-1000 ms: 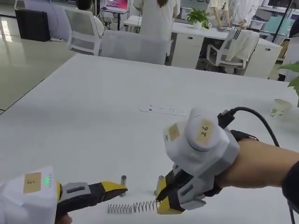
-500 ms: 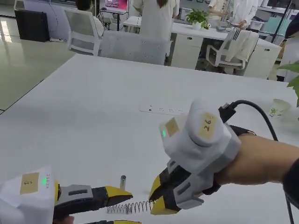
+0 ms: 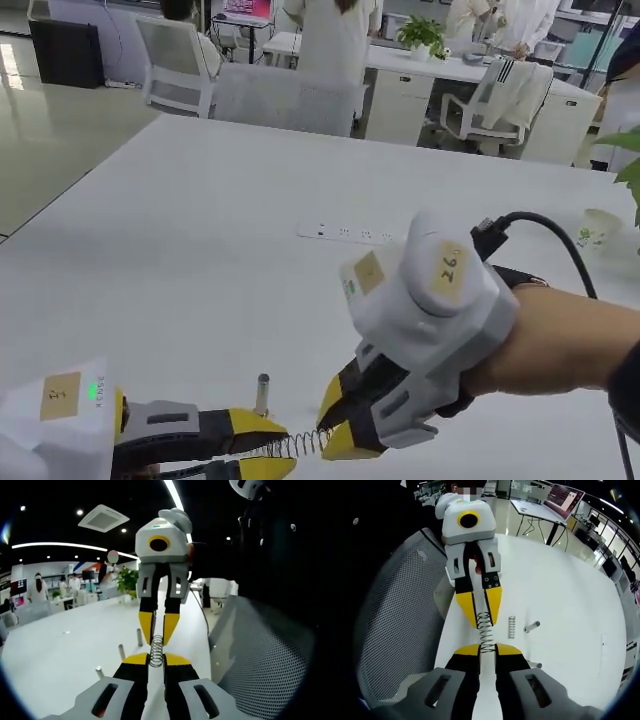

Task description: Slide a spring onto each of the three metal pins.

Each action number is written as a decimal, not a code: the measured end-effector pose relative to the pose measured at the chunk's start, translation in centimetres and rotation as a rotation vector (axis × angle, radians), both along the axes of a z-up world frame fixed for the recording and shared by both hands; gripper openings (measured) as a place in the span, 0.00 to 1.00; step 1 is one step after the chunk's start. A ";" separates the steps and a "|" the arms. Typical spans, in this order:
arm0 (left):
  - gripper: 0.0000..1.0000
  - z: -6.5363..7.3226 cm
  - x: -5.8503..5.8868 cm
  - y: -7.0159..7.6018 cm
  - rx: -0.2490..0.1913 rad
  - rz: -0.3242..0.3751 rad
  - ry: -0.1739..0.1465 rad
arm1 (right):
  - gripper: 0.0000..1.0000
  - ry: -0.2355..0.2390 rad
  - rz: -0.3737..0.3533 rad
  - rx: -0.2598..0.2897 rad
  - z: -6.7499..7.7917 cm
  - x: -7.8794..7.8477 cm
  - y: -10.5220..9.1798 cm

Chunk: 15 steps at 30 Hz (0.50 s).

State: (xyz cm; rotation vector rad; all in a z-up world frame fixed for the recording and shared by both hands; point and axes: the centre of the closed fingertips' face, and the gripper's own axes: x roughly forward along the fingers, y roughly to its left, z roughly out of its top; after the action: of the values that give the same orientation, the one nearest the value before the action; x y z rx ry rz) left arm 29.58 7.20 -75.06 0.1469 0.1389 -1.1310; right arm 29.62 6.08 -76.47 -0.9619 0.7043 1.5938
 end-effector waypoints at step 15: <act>0.03 0.3 -0.1 -0.1 -0.012 -0.008 0.007 | 0.11 0.027 -0.035 0.001 -0.1 0.0 0.0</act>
State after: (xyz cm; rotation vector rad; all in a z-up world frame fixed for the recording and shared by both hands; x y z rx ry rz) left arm 29.45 7.11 -74.80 0.1333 0.1378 -1.1401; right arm 29.66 6.09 -76.58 -0.9236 0.7351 1.5786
